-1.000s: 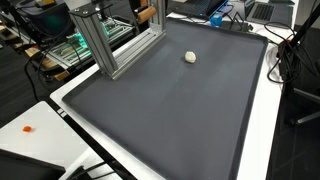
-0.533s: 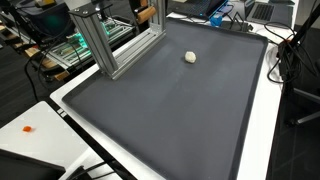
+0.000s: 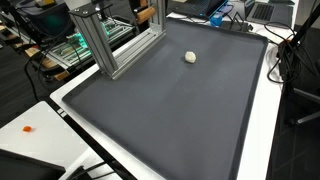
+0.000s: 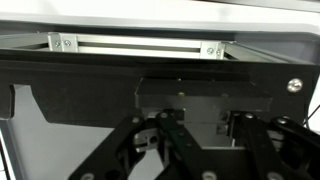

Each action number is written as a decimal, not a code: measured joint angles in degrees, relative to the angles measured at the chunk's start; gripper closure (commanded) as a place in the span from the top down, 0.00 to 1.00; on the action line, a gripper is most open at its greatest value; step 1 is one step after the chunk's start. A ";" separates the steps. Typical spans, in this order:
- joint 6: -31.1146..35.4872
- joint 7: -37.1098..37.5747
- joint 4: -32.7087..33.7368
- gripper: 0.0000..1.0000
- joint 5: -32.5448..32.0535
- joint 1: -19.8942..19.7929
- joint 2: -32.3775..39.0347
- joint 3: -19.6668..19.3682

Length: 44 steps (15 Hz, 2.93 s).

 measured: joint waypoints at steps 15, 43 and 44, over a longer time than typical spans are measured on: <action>-0.01 0.23 0.51 0.22 0.01 -0.26 0.04 -0.06; 27.34 -0.14 6.51 0.22 -4.40 -3.34 16.45 -0.54; 29.11 -0.14 6.59 0.22 -5.21 -3.77 18.36 -0.59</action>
